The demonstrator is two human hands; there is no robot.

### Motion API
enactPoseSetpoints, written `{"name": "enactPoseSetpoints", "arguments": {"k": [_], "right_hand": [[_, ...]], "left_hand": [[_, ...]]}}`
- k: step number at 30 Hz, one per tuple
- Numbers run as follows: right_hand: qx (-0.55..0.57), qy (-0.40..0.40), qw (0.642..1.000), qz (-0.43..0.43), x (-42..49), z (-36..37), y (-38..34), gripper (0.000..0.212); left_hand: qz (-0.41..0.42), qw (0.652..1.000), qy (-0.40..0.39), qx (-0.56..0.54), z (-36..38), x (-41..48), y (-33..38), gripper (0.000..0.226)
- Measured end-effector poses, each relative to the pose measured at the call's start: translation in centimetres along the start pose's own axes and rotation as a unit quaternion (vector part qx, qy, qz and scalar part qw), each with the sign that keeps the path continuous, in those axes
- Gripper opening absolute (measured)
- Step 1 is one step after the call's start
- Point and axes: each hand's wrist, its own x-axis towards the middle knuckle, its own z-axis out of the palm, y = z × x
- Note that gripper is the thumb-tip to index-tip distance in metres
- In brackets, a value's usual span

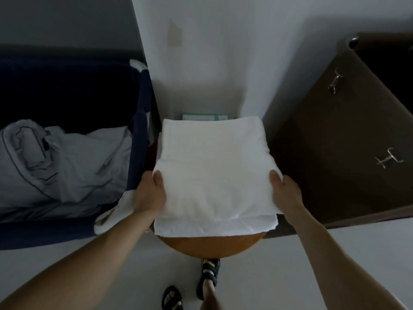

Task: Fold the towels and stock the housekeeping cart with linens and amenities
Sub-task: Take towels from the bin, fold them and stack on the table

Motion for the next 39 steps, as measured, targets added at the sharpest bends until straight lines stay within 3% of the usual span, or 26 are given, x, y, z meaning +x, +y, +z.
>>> {"name": "enactPoseSetpoints", "arguments": {"k": [3, 7, 13, 15, 17, 19, 21, 24, 29, 33, 37, 39], "right_hand": [[-0.012, 0.006, 1.0, 0.011, -0.2, 0.4, 1.7, 0.054], [-0.102, -0.037, 0.992, 0.067, -1.6, 2.8, 5.0, 0.06], [-0.159, 0.005, 0.986, 0.042, -1.5, 2.8, 4.0, 0.048], [-0.214, 0.046, 0.976, 0.001, -1.5, 2.9, 3.6, 0.041], [-0.289, 0.095, 0.946, -0.114, -1.5, 3.3, 2.9, 0.052], [-0.328, 0.069, 0.911, -0.241, -1.7, 4.0, 1.4, 0.067], [-0.375, -0.005, 0.866, -0.329, -1.5, 5.2, 0.4, 0.07], [-0.431, -0.083, 0.837, -0.326, -0.7, 6.7, 1.3, 0.075], [-0.43, -0.105, 0.854, -0.274, -0.7, 8.0, 3.7, 0.079], [-0.415, -0.088, 0.858, -0.29, -0.1, 8.0, 2.9, 0.08], [-0.388, -0.006, 0.853, -0.35, 4.4, 6.6, 0.2, 0.076], [-0.401, -0.006, 0.856, -0.327, 7.3, 6.0, -1.2, 0.078]], "left_hand": [[0.024, 0.999, 0.011, 0.028, 0.2, 0.0, -0.6, 0.029], [-0.074, 0.983, -0.062, 0.153, 2.7, -1.3, -4.0, 0.034], [-0.079, 0.983, -0.058, 0.154, 3.0, -0.9, -3.8, 0.032], [-0.023, 0.982, -0.034, 0.183, 2.9, -1.2, -3.5, 0.037], [0.085, 0.965, -0.015, 0.25, 3.3, -1.6, -3.1, 0.061], [0.195, 0.931, -0.038, 0.306, 4.4, -1.6, -2.3, 0.077], [0.277, 0.894, -0.075, 0.345, 6.1, -1.4, -1.4, 0.079], [0.303, 0.863, -0.131, 0.383, 8.0, -1.2, -2.1, 0.081], [0.309, 0.85, -0.14, 0.403, 8.4, -1.2, -4.3, 0.082], [0.326, 0.852, -0.14, 0.384, 8.1, -0.8, -3.3, 0.081], [0.321, 0.861, -0.107, 0.38, 8.9, 2.0, -0.6, 0.082], [0.294, 0.863, -0.106, 0.396, 9.1, 3.8, -0.2, 0.084]]}}
